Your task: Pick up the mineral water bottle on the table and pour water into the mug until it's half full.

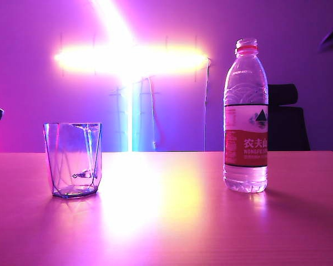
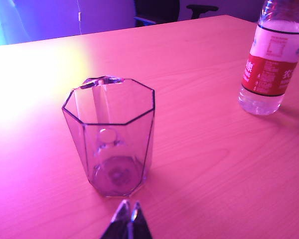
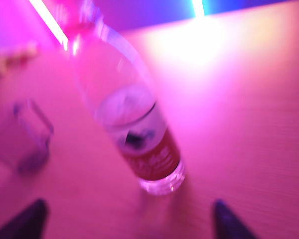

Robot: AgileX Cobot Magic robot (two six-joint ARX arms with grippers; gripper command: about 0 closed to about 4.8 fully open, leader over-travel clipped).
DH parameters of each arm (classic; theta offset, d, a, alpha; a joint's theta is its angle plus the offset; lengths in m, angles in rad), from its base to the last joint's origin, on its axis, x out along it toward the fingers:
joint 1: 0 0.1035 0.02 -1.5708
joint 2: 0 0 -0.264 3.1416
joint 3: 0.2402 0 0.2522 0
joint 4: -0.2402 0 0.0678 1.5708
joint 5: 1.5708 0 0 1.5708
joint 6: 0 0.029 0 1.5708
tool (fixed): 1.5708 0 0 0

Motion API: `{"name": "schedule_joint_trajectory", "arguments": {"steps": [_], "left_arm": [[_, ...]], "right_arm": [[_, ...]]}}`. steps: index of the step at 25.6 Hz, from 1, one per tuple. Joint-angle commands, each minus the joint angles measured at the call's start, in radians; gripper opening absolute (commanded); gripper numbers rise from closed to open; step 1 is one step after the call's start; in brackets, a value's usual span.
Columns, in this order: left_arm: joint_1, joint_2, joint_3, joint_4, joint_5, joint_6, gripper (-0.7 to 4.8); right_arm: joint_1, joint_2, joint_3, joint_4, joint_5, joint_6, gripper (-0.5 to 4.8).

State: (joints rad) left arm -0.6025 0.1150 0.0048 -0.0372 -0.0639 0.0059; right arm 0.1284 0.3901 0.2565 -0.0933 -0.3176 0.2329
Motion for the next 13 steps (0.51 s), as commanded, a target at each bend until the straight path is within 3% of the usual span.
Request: {"name": "schedule_joint_trajectory", "arguments": {"steps": [1, 3, 6, 13], "left_arm": [[-0.002, 0.000, 0.004, 0.013, -0.002, -0.003, -0.02], [-0.002, 0.000, 0.004, 0.013, -0.002, -0.003, -0.02], [-0.002, 0.000, 0.004, 0.013, -0.003, -0.003, -0.02], [-0.002, 0.000, 0.004, 0.013, -0.003, -0.003, -0.02]], "right_arm": [[0.084, 0.127, 0.005, 0.168, -0.006, -0.112, 4.79], [0.143, 0.212, 0.003, 0.269, 0.025, -0.114, 4.79], [0.271, 0.432, 0.003, 0.494, 0.179, -0.188, 4.79], [0.301, 0.731, 0.003, 0.784, 0.322, -0.188, 4.79]]}}
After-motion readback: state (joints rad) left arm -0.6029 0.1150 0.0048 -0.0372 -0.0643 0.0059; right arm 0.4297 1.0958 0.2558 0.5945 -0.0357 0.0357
